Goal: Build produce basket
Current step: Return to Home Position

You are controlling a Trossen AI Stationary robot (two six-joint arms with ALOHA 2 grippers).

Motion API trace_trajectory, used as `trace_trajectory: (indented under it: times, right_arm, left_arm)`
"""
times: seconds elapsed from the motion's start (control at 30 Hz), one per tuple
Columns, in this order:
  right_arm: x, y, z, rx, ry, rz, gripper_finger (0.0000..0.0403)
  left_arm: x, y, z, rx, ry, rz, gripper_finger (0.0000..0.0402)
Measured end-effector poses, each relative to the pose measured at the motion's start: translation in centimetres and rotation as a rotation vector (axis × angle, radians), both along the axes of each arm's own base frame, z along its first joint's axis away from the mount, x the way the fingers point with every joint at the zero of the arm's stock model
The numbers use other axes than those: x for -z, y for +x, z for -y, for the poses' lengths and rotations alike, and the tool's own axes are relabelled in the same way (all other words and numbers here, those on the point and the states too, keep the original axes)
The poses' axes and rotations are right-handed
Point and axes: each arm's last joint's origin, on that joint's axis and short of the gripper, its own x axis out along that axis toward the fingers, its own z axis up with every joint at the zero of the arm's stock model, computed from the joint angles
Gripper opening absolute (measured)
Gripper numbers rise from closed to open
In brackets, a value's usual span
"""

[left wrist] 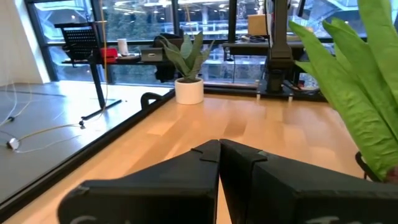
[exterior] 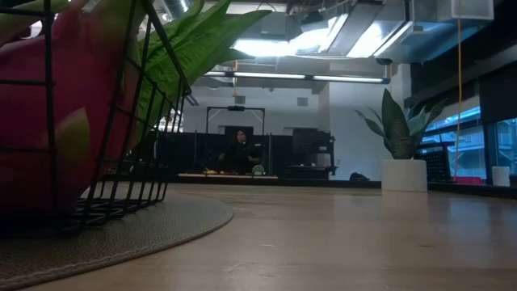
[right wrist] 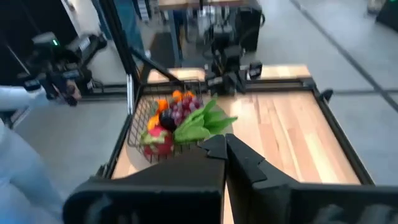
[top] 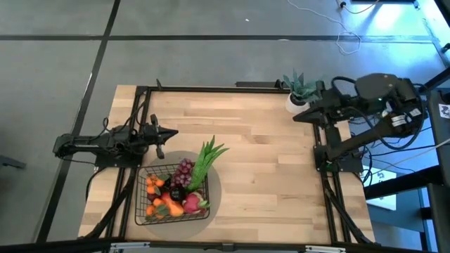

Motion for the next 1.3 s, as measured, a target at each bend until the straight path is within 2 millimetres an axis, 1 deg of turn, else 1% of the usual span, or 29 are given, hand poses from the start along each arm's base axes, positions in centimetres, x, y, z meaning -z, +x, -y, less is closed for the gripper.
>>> trace_trajectory:
  times: [0.07,0.17,0.33,0.47,0.63,0.83,0.97,1.07,1.2,1.3]
  right_arm:
    - [1.4,-1.0,0.2,0.000,0.008,0.035,0.0000]
    - [4.4,-2.4,0.4,0.011,0.040,0.059,0.0000]
    - [9.9,-3.6,0.6,0.016,0.078,0.141,0.0000]
    - [14.0,-4.7,0.7,-0.009,0.098,0.204,0.0000]
    - [18.0,-6.4,1.0,-0.005,0.134,0.267,0.0000]
    - [22.0,-8.2,1.3,-0.010,0.147,0.367,0.0000]
    - [24.6,-8.5,1.4,-0.013,0.155,0.418,0.0000]
    - [26.6,-8.4,1.3,-0.014,0.159,0.445,0.0000]
    - [28.2,-7.3,1.1,-0.031,0.158,0.426,0.0000]
    - [29.4,-6.7,1.0,-0.040,0.163,0.449,0.0000]
  left_arm:
    - [0.0,0.0,0.0,-0.005,0.000,0.000,0.0000]
    - [0.0,0.0,-0.1,-0.008,-0.001,0.000,0.0000]
    - [0.0,0.0,-0.1,-0.014,-0.003,0.001,0.0000]
    - [0.0,-0.1,-0.2,-0.061,-0.011,0.003,0.0000]
    - [0.0,-0.2,-0.4,-0.150,-0.015,0.002,0.0000]
    - [0.0,-0.2,-0.5,-0.158,-0.015,0.001,0.0000]
    - [0.0,-0.2,-0.5,-0.158,-0.015,0.001,0.0000]
    - [0.0,-0.2,-0.5,-0.158,-0.014,0.001,0.0000]
    - [0.0,-0.2,-0.5,-0.159,-0.014,0.001,0.0000]
    - [0.0,-0.2,-0.5,-0.158,-0.014,0.000,0.0000]
